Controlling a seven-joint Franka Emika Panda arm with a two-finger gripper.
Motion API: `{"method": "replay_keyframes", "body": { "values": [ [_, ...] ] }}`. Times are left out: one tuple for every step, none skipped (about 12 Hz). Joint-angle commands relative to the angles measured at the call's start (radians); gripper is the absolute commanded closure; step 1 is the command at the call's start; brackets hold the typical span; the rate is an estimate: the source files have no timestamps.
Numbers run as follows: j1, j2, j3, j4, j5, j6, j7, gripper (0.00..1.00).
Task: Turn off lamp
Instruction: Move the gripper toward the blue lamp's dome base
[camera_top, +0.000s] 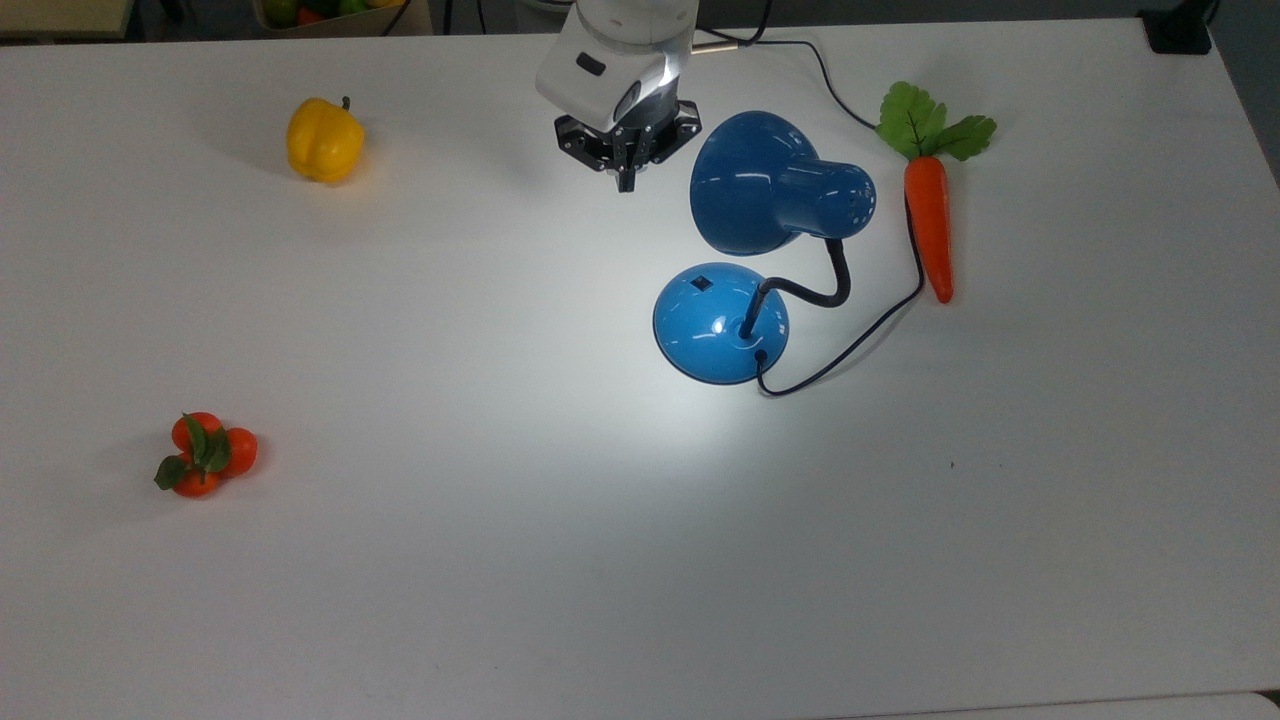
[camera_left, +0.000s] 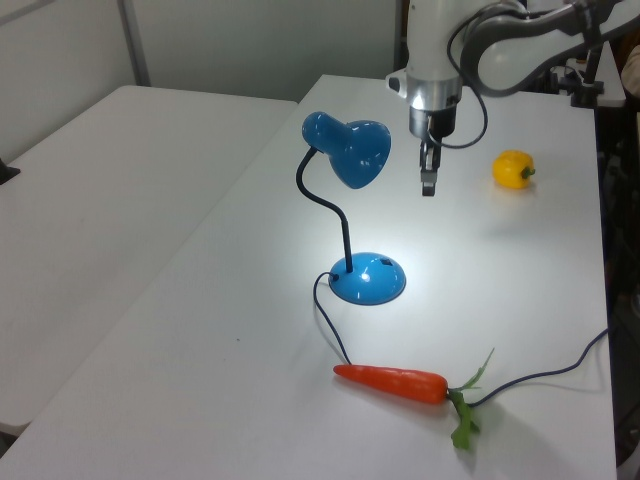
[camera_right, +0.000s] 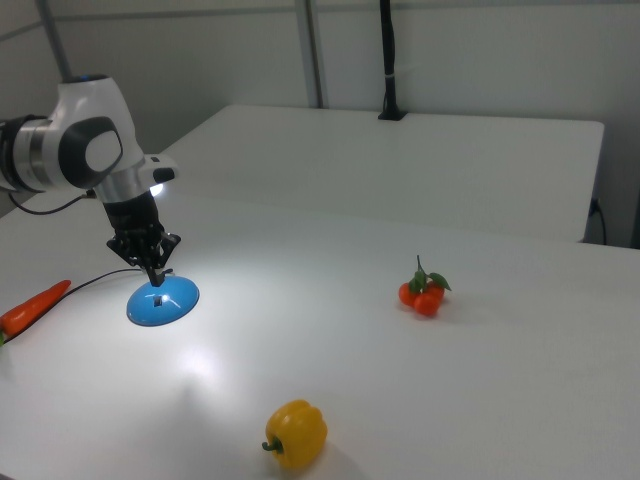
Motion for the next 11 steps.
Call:
{"method": "replay_keyframes", "body": {
  "values": [
    [0.024, 0.014, -0.005, -0.083, 0.0, 0.168, -0.078, 1.0],
    [0.025, 0.014, -0.002, -0.109, 0.0, 0.216, -0.096, 1.0],
    [0.025, 0.014, 0.007, -0.136, 0.0, 0.259, -0.112, 1.0],
    [0.024, 0.014, 0.012, -0.156, -0.001, 0.296, -0.12, 1.0],
    [0.025, 0.016, 0.015, -0.182, -0.001, 0.348, -0.133, 1.0],
    [0.039, 0.016, 0.015, -0.209, -0.001, 0.404, -0.152, 1.0],
    [0.044, 0.027, 0.015, -0.226, -0.001, 0.45, -0.17, 1.0],
    [0.045, 0.033, 0.016, -0.226, -0.001, 0.468, -0.172, 1.0],
    [0.047, 0.048, 0.016, -0.226, -0.001, 0.484, -0.172, 1.0],
    [0.05, 0.054, 0.016, -0.226, -0.001, 0.503, -0.172, 1.0],
    [0.056, 0.056, 0.016, -0.226, -0.001, 0.515, -0.173, 1.0]
  ]
}}
